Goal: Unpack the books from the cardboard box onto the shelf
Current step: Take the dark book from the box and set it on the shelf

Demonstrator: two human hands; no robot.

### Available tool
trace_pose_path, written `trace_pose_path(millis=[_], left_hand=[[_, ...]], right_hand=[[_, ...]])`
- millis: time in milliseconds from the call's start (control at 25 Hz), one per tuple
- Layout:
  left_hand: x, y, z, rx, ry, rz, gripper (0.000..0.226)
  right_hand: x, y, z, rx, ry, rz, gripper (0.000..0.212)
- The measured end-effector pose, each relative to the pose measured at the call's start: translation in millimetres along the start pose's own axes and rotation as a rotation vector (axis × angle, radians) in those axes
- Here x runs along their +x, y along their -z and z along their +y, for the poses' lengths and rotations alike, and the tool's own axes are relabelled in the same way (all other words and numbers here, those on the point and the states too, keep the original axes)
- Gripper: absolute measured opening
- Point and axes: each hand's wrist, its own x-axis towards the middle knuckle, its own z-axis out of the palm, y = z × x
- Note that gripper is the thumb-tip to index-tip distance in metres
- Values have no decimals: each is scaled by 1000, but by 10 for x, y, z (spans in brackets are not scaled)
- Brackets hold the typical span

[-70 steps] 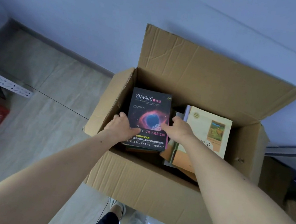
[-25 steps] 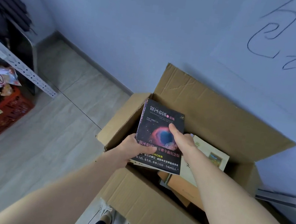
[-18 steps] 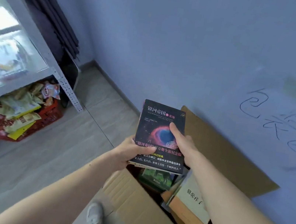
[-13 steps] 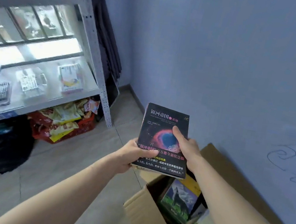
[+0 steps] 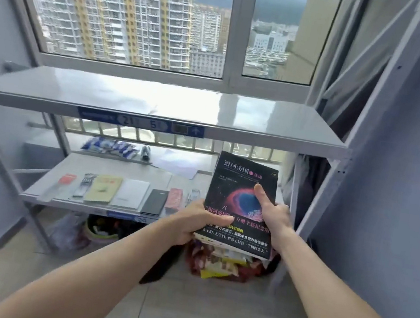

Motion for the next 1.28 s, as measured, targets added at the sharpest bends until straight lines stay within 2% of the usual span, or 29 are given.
trace_pose_path(millis=[120,240,600,840,920,1040,1280], left_hand=[[-105,1129,343,6,-56,87,37],[-144,2107,609,-26,-107,169,29],[101,4473,1277,-14,-268,443,67],[212,6005,1594,31,-285,572,57],[240,6492,1663,58,-313,596,54],[338,7230,1740,99,-422,618,63],[656,8666,1846,180,-478,639,85]], right_hand=[[236,-1117,-590,20,55,-111,77],[482,-2094,-1119,3,118,-194,80],[1411,-4585,-2346,-27,274,-418,71],[1856,-6170,-3011,-74,335,-533,68],[1957,-6636,-3125,-50,436,-538,61],[2096,-7309,-3294,14,573,-520,58],[2348,-8413,-3416,90,690,-412,44]])
